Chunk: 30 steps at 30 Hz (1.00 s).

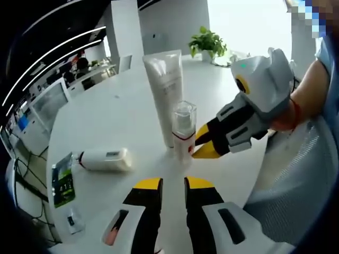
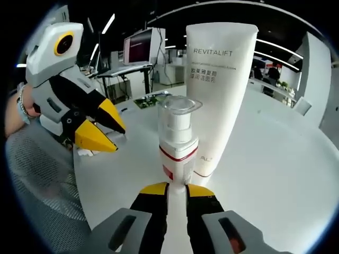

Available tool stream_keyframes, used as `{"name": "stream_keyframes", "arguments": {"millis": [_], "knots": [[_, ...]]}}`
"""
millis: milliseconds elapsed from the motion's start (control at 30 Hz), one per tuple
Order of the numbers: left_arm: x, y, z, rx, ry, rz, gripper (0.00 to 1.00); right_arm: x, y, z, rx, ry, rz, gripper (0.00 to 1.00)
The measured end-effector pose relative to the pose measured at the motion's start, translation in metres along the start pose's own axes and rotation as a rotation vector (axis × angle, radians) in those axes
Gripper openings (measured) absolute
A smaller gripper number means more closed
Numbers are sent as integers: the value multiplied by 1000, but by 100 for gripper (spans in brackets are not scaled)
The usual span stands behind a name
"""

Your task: Arrange the skincare products in the storage area until every visible bottle or jar stands upright without overlapping.

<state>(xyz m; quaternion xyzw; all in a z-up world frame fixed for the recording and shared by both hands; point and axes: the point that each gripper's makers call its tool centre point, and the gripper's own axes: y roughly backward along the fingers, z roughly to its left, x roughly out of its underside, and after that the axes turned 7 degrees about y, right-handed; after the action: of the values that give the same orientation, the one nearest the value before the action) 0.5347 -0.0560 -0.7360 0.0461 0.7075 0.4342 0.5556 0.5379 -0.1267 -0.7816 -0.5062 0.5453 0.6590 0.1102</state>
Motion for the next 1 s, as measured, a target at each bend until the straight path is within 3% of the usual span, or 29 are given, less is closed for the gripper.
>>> {"name": "stream_keyframes", "arguments": {"millis": [167,267,433,533,600,733,833,867,967,1000], "knots": [[2,3,12,-36,51,8,18,10,4,7,-46,-31,59,11],[3,8,31,-87,189,-8,19,17,7,9,-64,-8,103,13],[-7,32,70,-209,407,-148,22,0,21,14,-78,-14,58,12],[-4,50,94,-339,423,-177,24,-19,28,37,-160,-29,15,14],[-2,58,102,-390,415,-182,24,-26,37,59,-231,6,2,16],[-4,75,108,-407,436,-219,23,-47,52,84,-294,106,-74,15],[-5,81,108,-389,456,-227,24,-72,58,90,-304,128,-137,16],[-3,84,109,-405,430,-220,24,-91,60,90,-313,124,-172,17],[7,91,128,-549,326,-231,22,-138,58,80,-309,160,-230,20],[9,90,129,-556,324,-230,20,-144,57,78,-306,163,-231,21]]}}
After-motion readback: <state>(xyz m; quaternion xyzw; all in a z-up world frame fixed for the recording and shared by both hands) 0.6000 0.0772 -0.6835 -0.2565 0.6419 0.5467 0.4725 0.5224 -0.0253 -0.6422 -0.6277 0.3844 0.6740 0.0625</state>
